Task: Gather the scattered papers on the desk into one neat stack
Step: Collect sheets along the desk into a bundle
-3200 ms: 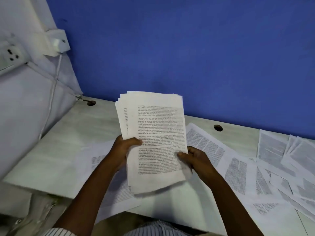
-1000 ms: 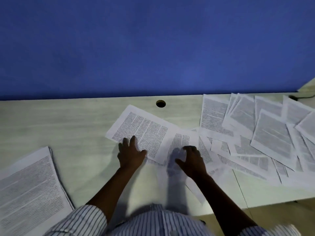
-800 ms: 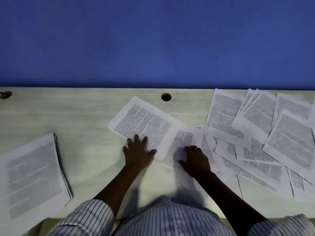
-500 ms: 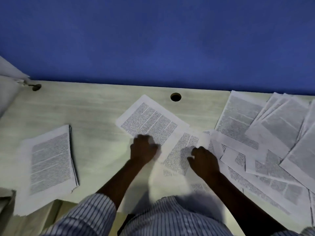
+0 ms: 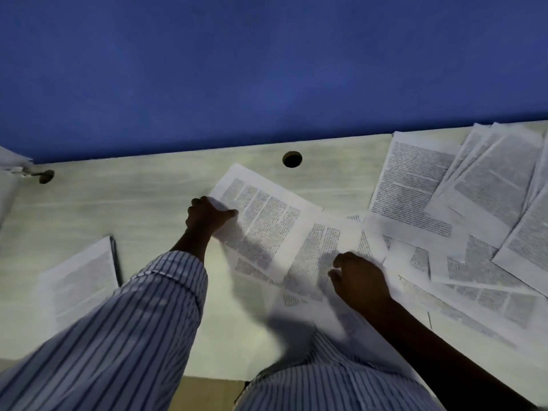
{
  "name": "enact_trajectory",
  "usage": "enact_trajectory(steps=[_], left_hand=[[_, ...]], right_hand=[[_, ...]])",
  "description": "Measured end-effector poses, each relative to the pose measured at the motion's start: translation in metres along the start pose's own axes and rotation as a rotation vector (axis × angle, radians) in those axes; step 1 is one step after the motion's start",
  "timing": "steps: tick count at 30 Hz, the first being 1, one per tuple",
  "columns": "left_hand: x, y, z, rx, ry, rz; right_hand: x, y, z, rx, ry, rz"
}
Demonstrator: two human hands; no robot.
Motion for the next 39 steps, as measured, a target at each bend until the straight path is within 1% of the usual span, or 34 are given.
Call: enact_trajectory(steps=[7,10,13,15,17,19,20,22,24,26,27,29,31,33,34,36,37,39], left_hand=[[0.011,0.066,0.035,0.069,-0.032,0.139],[0.015,0.103,0.051,0.081,-0.05,0.167],[0.016,0.138,0.067,0.083,-0.051,0.188],[0.018,0.157,0.076,0.076,-0.054,0.205],[0.02,0.177,0.084,0.063,-0.076,0.232],[0.022,0.193,0.091,0.036,-0.107,0.259],[0.022,0.202,0.093,0.025,-0.116,0.272],[0.022,0.216,0.096,-0.002,-0.104,0.297],[0.02,0.226,0.098,-0.072,0.02,0.309],[0.012,0.231,0.098,-0.136,0.199,0.293],[0.007,0.234,0.094,-0.127,0.264,0.287],[-0.008,0.235,0.083,-0.014,0.333,0.269],[-0.024,0.232,0.071,0.095,0.349,0.214],[-0.034,0.228,0.069,0.112,0.317,0.164],[-0.034,0.226,0.072,0.098,0.299,0.175],[-0.02,0.224,0.08,0.044,0.257,0.289],[-0.009,0.222,0.085,0.015,0.223,0.366],[0.021,0.213,0.09,-0.021,0.127,0.516]], right_hand=[[-0.004,-0.008,-0.003,0.048,0.006,0.024],[-0.001,-0.012,-0.005,0.03,0.001,0.047],[0.011,-0.012,-0.01,-0.003,-0.07,0.115],[0.017,-0.017,-0.018,0.011,-0.093,0.148],[0.018,-0.027,-0.028,0.074,-0.067,0.116],[0.013,-0.046,-0.035,0.126,-0.107,0.061],[0.009,-0.056,-0.034,0.103,-0.125,0.022],[0.002,-0.075,-0.027,-0.045,-0.123,-0.045],[-0.001,-0.084,-0.015,-0.202,-0.028,-0.093],[-0.001,-0.082,-0.005,-0.228,0.122,-0.162],[0.0,-0.079,-0.001,-0.22,0.154,-0.187],[0.001,-0.066,0.001,-0.211,0.135,-0.228],[0.004,-0.049,-0.003,-0.22,0.072,-0.254],[0.01,-0.027,-0.008,-0.221,0.018,-0.274],[0.013,-0.015,-0.01,-0.215,-0.008,-0.272],[0.019,0.011,-0.017,-0.154,-0.078,-0.226],[0.023,0.024,-0.023,-0.085,-0.115,-0.19],[0.032,0.05,-0.033,0.128,-0.187,-0.073]])
Point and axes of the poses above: each hand's wrist, its own y-axis away from the middle knuckle, its own z-axis out of the palm, x = y × z, the point moved 6 cm from there along -y, towards the middle knuckle, and after that the axes turned 3 degrees about x, right-handed, at the moved point
